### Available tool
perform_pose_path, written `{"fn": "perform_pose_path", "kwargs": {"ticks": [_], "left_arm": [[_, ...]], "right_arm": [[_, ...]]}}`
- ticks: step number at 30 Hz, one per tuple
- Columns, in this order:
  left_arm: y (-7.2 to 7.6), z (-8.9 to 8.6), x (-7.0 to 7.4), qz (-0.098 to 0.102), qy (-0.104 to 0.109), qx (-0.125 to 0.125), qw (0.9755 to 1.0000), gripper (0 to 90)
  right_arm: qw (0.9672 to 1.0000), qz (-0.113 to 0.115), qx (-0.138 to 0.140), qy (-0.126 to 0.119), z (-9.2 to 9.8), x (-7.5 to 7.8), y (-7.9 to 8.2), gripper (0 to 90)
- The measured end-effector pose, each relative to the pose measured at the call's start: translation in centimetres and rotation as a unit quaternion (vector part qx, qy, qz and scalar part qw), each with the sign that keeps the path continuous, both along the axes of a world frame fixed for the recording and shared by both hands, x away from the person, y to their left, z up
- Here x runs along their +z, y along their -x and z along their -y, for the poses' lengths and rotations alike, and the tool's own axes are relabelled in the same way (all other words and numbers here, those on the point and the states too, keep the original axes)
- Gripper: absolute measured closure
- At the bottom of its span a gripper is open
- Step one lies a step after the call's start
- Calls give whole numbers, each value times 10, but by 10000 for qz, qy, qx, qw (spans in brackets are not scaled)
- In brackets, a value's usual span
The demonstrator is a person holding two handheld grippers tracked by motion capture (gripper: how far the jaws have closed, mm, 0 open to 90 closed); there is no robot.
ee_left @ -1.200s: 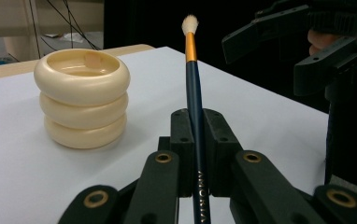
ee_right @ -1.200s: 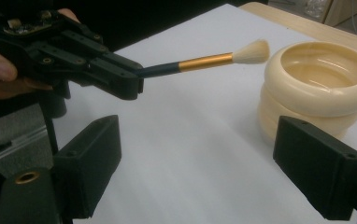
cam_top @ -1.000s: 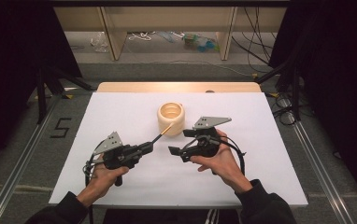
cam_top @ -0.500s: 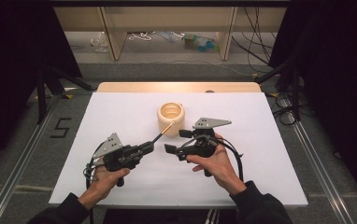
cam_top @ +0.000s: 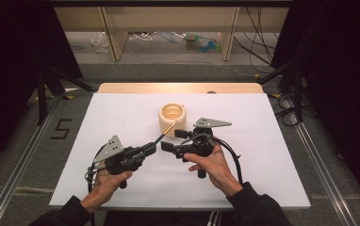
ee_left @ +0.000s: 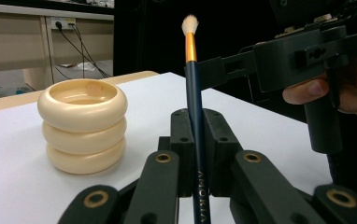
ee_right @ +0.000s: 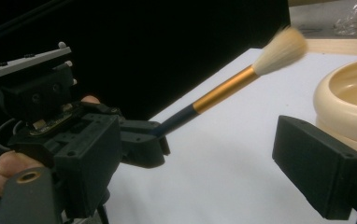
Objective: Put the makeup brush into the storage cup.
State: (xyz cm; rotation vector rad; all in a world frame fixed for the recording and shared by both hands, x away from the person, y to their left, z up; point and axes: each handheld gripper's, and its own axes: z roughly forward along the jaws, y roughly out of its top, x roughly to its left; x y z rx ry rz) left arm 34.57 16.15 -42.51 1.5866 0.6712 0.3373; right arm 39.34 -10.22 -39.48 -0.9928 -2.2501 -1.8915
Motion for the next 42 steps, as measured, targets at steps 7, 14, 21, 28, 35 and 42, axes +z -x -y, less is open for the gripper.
{"fn": "perform_pose_path", "kwargs": {"ticks": [7,14,21,28,35,42], "left_arm": [[1,1,1,36,-19,-9,10000,833],[1,2,0,63,-16,-10,10000,833],[3,3,2,121,51,-19,9999,832],[5,4,4,144,87,-12,9999,832],[5,4,5,217,88,-13,9997,832],[6,4,6,263,104,-25,9996,833]], "right_arm": [[9999,-21,20,-96,-5,0,-1,186],[9998,53,31,-195,-8,-4,-6,257],[9988,-136,131,-449,-11,-5,-7,351],[9973,-226,167,-680,-12,-5,-7,437],[9957,-415,185,-810,-12,-5,-7,496],[9945,-447,212,-926,-13,-6,-7,546]]}}
